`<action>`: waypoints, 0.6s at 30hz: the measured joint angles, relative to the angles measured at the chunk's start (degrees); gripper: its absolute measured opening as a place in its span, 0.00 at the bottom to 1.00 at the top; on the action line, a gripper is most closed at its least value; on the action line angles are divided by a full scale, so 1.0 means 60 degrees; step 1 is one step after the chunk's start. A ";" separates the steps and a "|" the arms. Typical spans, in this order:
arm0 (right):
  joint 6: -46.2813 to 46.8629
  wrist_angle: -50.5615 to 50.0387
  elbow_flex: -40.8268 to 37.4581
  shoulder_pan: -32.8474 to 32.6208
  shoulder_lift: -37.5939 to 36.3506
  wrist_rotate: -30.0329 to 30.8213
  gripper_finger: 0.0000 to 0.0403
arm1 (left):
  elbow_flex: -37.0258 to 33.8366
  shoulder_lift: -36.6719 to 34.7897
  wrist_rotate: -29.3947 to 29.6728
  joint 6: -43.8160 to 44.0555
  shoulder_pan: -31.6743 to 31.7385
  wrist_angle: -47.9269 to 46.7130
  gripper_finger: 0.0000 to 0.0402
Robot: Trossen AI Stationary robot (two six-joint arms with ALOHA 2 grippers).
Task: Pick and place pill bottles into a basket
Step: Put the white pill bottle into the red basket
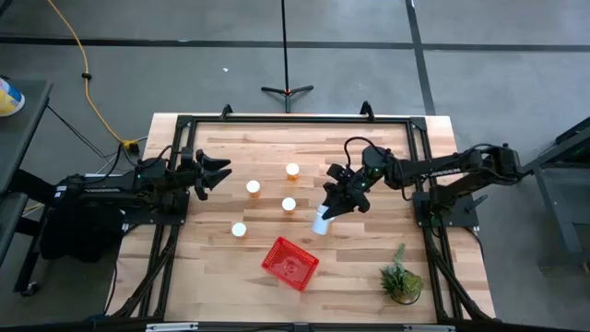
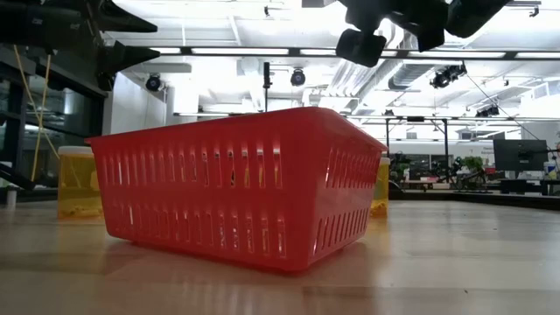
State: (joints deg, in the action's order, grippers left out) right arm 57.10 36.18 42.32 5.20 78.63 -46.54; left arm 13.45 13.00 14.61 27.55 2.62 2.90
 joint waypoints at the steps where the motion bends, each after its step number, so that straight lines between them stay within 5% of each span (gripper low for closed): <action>1: 0.0074 -0.0012 0.0000 0.0001 0.0000 -0.0096 0.42 | 0.0000 -0.0001 0.0002 -0.0001 0.0003 0.0000 0.61; 18: 0.0362 -0.0236 0.0000 0.0000 0.0000 -0.0628 0.42 | 0.0000 0.0000 0.0001 -0.0001 0.0001 -0.0002 0.61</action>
State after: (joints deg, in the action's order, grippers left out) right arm 59.27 34.76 42.32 5.20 78.63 -50.31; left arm 13.45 13.00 14.62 27.54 2.62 2.89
